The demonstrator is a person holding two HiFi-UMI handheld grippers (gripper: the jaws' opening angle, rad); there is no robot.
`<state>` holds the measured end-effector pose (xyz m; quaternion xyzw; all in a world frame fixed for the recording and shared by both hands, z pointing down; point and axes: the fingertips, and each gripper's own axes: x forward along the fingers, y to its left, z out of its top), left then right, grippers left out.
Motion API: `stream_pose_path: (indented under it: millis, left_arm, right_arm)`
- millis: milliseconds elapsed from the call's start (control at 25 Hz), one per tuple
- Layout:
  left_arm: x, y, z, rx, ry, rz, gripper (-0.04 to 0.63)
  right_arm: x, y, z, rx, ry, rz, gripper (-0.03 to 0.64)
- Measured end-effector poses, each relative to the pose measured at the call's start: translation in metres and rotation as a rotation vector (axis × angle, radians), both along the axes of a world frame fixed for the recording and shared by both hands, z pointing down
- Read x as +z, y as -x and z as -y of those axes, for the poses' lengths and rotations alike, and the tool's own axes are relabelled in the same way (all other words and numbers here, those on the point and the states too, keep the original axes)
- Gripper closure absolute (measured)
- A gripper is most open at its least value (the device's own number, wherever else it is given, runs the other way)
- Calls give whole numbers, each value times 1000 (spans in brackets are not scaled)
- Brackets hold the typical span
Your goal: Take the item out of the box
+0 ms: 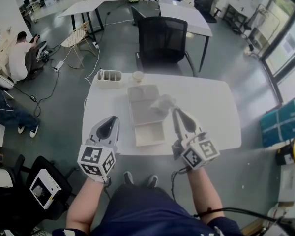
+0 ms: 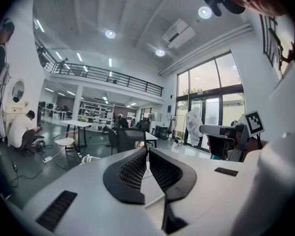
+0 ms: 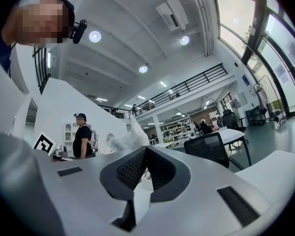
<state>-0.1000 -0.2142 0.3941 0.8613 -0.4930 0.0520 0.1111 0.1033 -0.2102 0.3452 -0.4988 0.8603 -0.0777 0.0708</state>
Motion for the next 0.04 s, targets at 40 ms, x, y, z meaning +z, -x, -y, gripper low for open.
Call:
stream_pose_path:
  millis: [40]
  left_arm:
    - [0, 1, 0, 1, 1, -1, 551]
  right_arm:
    - [0, 1, 0, 1, -1, -1, 601]
